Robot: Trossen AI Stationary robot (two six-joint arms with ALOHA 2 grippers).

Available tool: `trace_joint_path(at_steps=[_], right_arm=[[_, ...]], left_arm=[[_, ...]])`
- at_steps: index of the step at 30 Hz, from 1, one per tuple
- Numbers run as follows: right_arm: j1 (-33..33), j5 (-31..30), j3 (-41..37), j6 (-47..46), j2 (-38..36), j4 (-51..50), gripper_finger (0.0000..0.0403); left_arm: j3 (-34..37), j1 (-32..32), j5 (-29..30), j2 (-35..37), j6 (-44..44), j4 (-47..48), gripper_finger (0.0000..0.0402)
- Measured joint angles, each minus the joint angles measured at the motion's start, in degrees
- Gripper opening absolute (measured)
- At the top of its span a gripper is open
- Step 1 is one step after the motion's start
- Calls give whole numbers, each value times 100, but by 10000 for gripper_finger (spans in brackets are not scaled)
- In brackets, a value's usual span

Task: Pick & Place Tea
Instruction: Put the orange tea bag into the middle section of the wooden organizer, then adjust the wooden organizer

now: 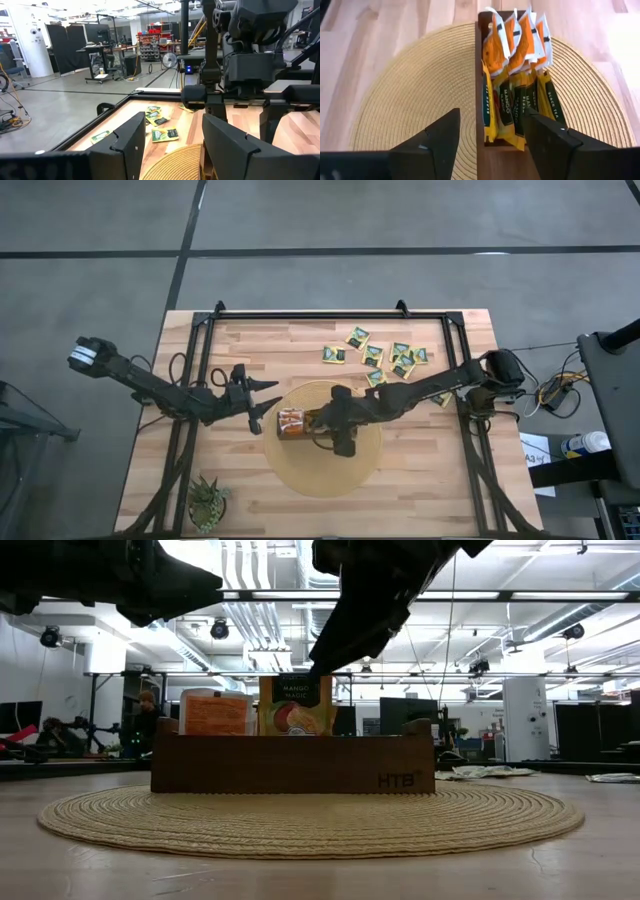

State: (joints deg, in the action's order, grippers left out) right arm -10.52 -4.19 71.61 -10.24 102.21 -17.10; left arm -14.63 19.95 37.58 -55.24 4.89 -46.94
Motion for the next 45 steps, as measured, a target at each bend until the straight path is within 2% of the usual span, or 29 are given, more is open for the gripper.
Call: trace_joint_path(at_steps=[3, 6, 16, 26, 31, 38, 42, 45], right_arm=[[-2, 7, 4, 17, 9, 13, 201], [0, 38, -8, 51, 17, 239, 173], [-5, 273, -22, 331, 58, 294, 19], [15, 269, -27, 101, 522, 283, 8], [20, 336, -15, 101, 364, 266, 8], [-16, 1071, -28, 64, 14, -217, 8], [-20, 1067, -74, -168, 7, -793, 8], [-20, 1027, -160, -206, 26, -801, 14]], left_arm=[[0, 2, 2, 0, 2, 2, 190], [0, 0, 11, 0, 2, 3, 190], [0, 1, 46, 0, 12, 23, 190], [0, 2, 79, 0, 13, 39, 190], [0, 1, 81, 0, 15, 48, 190], [0, 0, 90, 0, 40, 83, 190], [0, 0, 92, 0, 59, 89, 190], [0, 1, 94, 0, 59, 92, 190]])
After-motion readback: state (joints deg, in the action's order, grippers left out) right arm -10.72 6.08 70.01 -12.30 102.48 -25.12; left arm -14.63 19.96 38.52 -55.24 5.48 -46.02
